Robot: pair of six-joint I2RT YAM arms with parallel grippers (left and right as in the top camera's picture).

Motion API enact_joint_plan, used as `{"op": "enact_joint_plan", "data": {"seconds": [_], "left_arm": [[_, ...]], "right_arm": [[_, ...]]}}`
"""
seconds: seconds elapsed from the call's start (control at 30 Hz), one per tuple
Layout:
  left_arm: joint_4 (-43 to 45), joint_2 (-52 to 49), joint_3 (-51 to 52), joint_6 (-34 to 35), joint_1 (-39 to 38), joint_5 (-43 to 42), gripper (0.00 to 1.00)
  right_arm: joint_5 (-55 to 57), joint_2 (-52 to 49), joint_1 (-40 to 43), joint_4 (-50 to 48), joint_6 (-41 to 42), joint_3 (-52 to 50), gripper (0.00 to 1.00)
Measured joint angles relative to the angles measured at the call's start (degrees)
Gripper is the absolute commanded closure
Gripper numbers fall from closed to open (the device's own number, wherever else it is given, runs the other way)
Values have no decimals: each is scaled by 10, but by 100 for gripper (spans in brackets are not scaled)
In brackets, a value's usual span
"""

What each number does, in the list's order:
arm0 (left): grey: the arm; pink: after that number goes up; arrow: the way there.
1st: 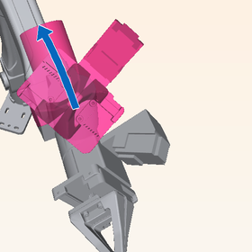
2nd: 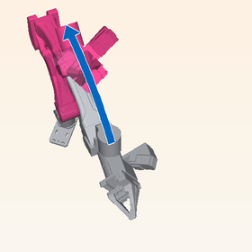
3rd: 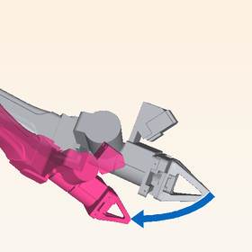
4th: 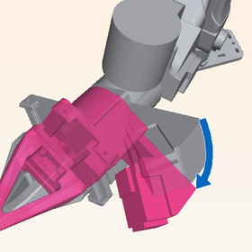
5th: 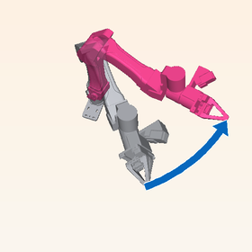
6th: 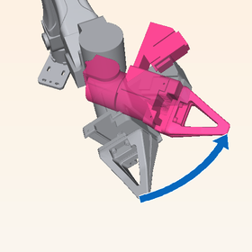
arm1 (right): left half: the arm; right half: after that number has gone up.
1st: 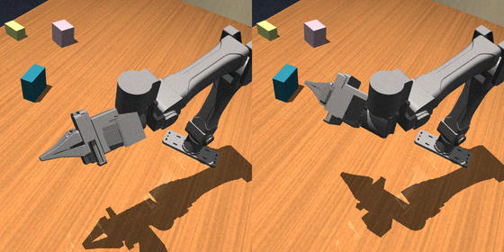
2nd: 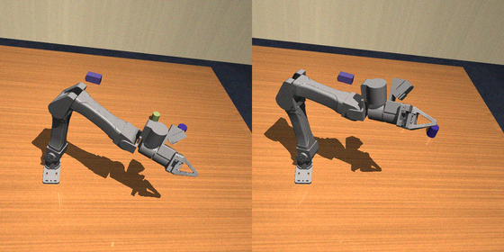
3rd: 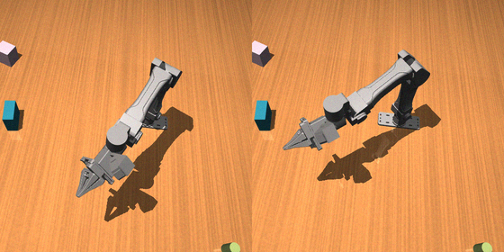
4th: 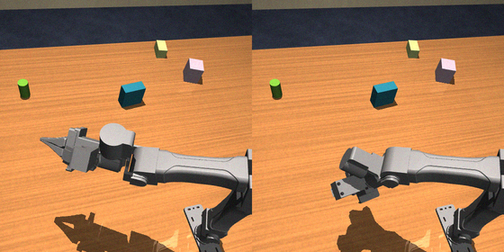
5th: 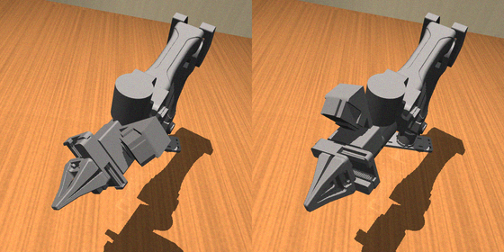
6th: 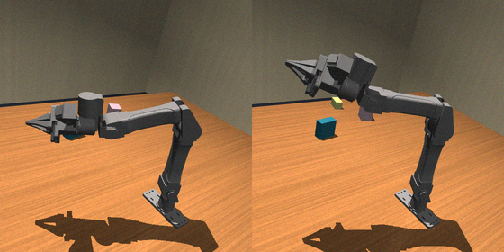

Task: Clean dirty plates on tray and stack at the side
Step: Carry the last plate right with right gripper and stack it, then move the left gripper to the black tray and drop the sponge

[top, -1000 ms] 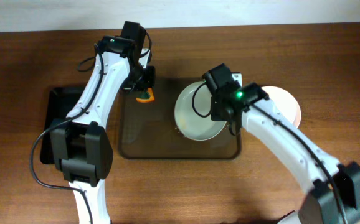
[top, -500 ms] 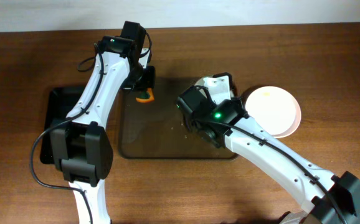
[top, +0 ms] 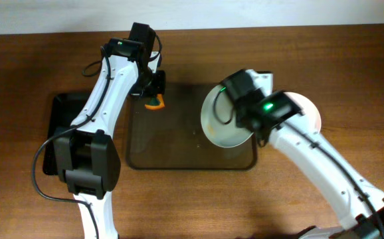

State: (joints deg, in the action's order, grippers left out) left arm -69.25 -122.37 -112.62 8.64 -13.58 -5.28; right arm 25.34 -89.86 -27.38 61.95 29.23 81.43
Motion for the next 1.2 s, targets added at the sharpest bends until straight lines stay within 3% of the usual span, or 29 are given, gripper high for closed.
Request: {"op": "enact_joint_plan", "data": {"seconds": [0.2,0.27,0.37,0.4,0.43,0.47,0.53,0.67,0.77,0.87,1.03,1.2], "left_arm": [[0,0,0,2,0,0,100],[0,0,0,2,0,0,100],[0,0,0,2,0,0,100],[0,0,0,2,0,0,100],[0,0,0,2,0,0,100],[0,0,0,2,0,0,100],[0,0,0,2,0,0,100],[-29,0,-23,2,1,0,100],[-162,-3,-148,2,23,18,100],[-272,0,-208,22,62,65,100],[-253,0,-146,59,158,102,100],[-81,0,49,77,197,94,100]], "right_arm": [[-218,-1,338,-25,-59,-17,96],[-236,-13,408,-46,-69,-44,96],[-257,-59,439,-90,-72,-94,96],[-259,-72,441,-97,-72,-103,96],[-262,-82,441,-101,-72,-105,85],[-263,-90,441,-104,-72,-105,66],[-268,-103,442,-104,-73,-105,58],[-294,-107,438,-47,-88,-70,53],[-357,-83,378,-14,-123,16,47],[-398,-68,274,-16,-132,24,43],[-402,-69,192,-38,-132,24,41],[-402,-69,191,-43,-132,24,37]]}}
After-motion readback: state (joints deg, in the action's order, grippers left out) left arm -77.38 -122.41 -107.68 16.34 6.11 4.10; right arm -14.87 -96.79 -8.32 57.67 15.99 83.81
